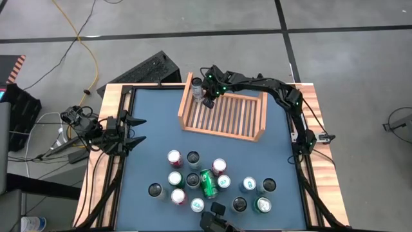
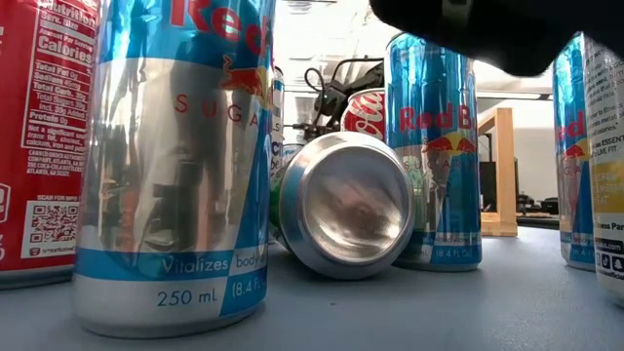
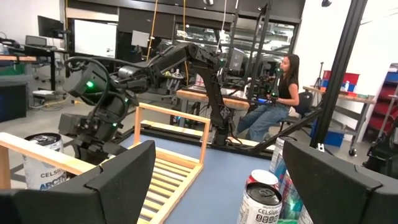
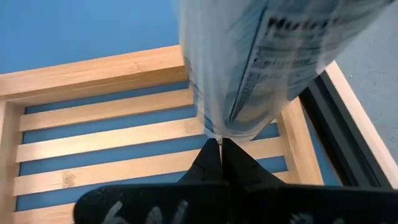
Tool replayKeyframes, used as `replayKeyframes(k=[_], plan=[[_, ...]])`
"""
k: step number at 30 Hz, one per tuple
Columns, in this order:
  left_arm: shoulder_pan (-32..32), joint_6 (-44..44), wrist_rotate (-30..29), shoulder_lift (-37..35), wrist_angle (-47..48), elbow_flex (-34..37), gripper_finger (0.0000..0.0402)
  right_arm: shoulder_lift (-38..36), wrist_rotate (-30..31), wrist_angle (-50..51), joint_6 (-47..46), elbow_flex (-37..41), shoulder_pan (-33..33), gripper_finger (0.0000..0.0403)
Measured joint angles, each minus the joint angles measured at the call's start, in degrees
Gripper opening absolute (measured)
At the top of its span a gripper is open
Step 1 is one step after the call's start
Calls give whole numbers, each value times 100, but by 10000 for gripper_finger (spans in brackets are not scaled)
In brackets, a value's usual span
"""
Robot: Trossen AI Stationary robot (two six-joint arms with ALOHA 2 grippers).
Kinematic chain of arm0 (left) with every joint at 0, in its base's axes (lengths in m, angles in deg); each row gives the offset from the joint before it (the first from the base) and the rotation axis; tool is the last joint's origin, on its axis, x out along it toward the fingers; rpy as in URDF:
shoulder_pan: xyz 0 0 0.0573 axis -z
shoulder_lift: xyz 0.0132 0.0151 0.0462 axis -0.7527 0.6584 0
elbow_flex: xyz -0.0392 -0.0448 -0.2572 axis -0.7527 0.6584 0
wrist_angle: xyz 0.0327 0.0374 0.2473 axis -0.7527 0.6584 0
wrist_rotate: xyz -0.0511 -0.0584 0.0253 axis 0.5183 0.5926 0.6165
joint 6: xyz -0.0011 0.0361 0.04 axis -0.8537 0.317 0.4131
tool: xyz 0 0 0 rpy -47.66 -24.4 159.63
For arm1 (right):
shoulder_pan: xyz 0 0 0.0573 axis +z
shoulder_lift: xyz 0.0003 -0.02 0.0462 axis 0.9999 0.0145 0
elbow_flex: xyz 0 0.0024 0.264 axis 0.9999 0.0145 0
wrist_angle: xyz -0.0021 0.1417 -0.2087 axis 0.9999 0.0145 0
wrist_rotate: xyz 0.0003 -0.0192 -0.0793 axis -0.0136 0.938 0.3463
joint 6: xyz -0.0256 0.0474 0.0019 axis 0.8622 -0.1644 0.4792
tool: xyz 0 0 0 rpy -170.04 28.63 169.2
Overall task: Place canned beverage on shelf
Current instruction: Put the white blue soda can on the shelf
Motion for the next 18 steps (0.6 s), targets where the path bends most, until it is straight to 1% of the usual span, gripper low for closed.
replayKeyframes(k=[13,18], plan=[[-2,63,-2,0,-3,0,341,0,-52,-135,-12,12,-4,4],[-2,61,-2,0,-2,0,341,0,-100,-308,-149,186,0,4]])
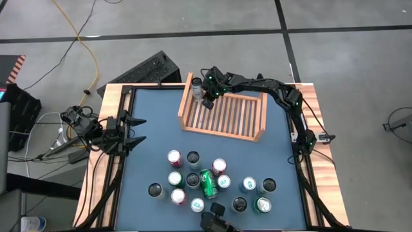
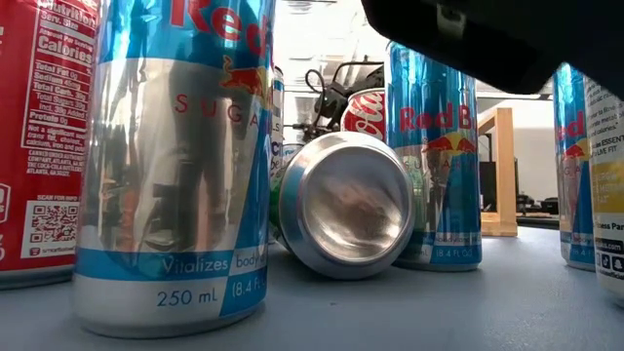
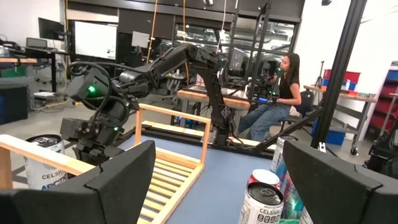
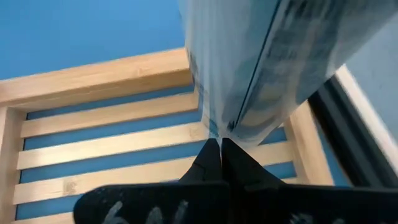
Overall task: Place canned beverage on shelf
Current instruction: Put the white blue soda can on the shelf
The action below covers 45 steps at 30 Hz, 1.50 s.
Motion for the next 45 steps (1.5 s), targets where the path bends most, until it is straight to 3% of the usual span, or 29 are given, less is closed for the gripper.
replayKeyframes(k=[45], plan=[[0,92,-1,0,2,0,341,0,-437,-581,143,81,-153,4]])
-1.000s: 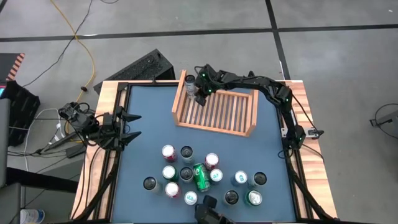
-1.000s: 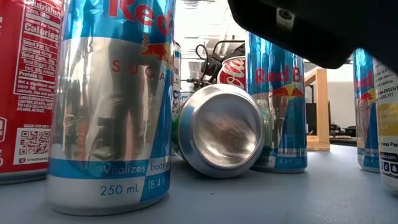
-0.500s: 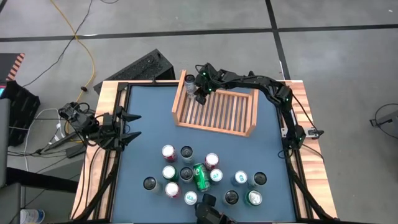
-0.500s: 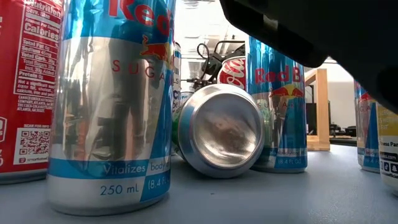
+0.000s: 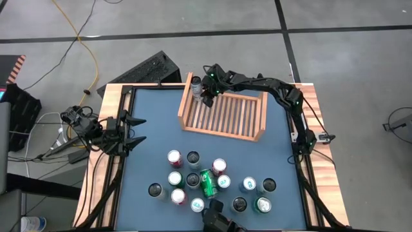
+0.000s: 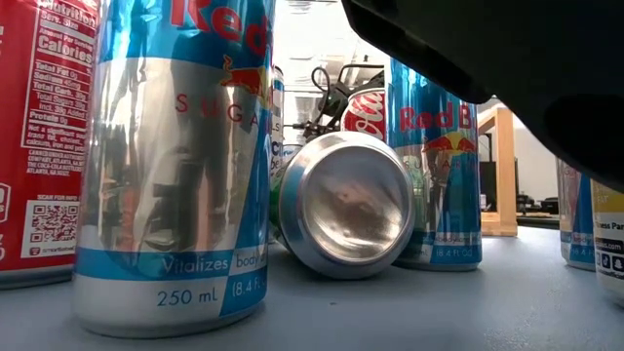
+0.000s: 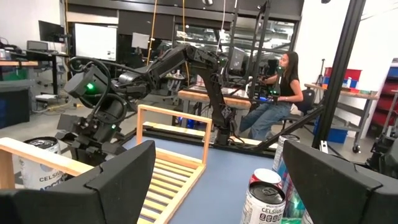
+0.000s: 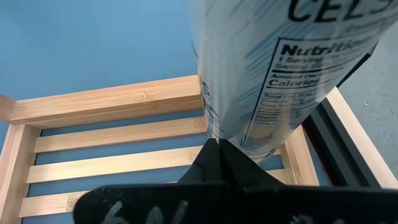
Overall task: Place canned beverage on shelf
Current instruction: Put the white blue soda can on the shelf, then put the white blue soda can on the shelf aligned with the other white blue soda can
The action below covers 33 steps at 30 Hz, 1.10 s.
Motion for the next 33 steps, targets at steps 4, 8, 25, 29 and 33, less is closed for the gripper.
replayKeyframes(k=[4,8,25,29,33], plan=[[0,0,-2,0,-1,0,341,0,0,0,1,0,0,4],[0,0,1,-1,1,0,341,0,9,-2,-1,0,0,4],[0,-43,16,0,1,0,341,-1399,-388,2099,572,-9,315,72],[0,-2,18,0,3,0,341,-1871,-346,2495,546,-11,866,127],[2,44,18,0,14,0,341,-2129,-71,2460,721,-11,1719,199]])
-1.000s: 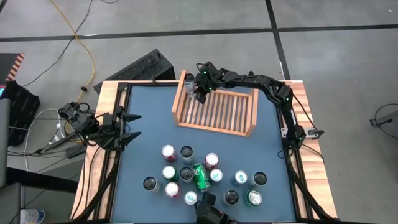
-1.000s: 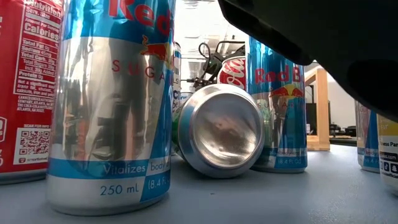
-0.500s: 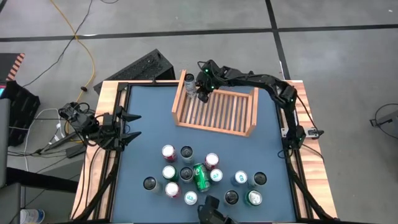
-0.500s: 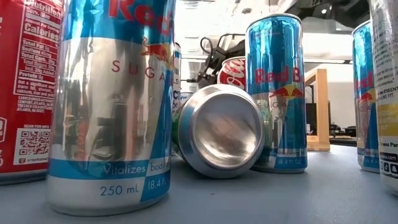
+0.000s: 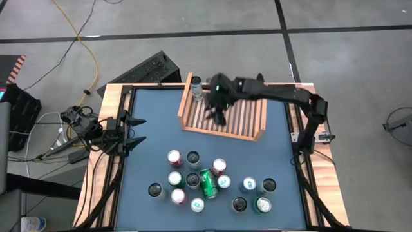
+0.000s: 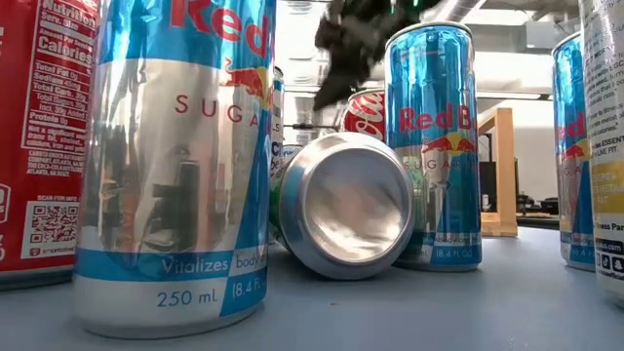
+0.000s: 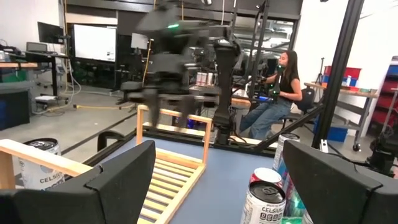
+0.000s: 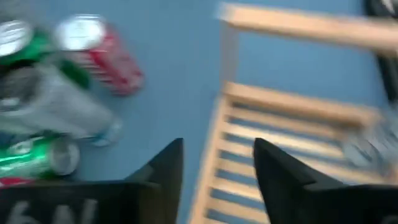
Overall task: Place canned beverage on shelf
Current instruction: Put the white blue soda can on the shelf aligned with the other white blue soda can
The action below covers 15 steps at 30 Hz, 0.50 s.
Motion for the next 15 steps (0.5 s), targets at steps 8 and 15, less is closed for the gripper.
replayKeyframes(k=[8,15], plan=[[-2,-177,-4,0,-21,0,341,-36,725,-446,1087,3,1408,280],[-2,-451,-6,0,2,0,341,75,491,-745,1073,7,1678,282]])
